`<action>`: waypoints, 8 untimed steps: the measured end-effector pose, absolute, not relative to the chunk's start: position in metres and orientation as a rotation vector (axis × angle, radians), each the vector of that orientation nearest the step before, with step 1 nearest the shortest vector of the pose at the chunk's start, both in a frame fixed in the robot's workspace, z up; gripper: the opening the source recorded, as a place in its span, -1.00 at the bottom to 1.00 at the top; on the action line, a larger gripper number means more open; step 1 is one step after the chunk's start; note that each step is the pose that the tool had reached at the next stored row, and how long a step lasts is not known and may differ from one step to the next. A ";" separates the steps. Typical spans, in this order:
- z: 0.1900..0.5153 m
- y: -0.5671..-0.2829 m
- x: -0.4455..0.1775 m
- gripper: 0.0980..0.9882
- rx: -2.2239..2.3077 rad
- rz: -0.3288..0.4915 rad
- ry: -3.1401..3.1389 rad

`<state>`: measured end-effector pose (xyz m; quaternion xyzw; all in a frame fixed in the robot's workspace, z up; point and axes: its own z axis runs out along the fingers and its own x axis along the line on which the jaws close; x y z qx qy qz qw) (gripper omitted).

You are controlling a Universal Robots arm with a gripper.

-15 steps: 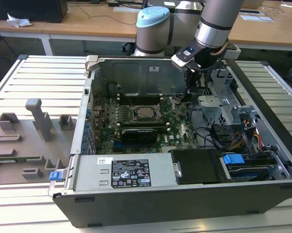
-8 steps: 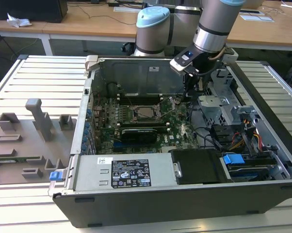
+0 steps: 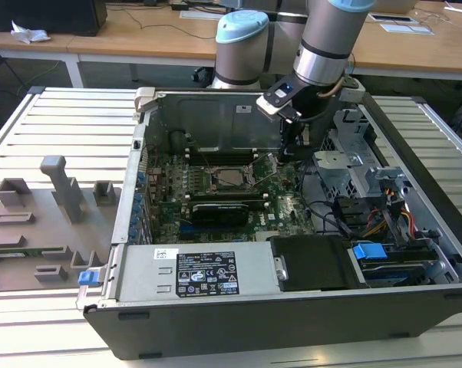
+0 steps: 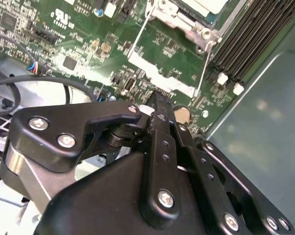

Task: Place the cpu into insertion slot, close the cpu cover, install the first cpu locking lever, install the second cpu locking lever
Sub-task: 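Close the cpu cover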

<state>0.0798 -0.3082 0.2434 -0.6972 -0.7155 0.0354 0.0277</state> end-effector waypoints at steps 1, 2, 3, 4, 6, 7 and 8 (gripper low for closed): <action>0.243 -0.308 0.078 -0.98 -2.153 0.109 -2.209; 0.243 -0.308 0.076 -0.98 -2.153 0.109 -2.209; 0.243 -0.308 0.075 -0.98 -2.153 0.109 -2.209; 0.243 -0.308 0.074 -0.98 -2.153 0.109 -2.209; 0.243 -0.308 0.070 -0.98 -2.152 0.109 -2.209; 0.243 -0.308 0.069 -0.98 -2.152 0.109 -2.209; 0.243 -0.308 0.067 -0.98 -2.153 0.109 -2.209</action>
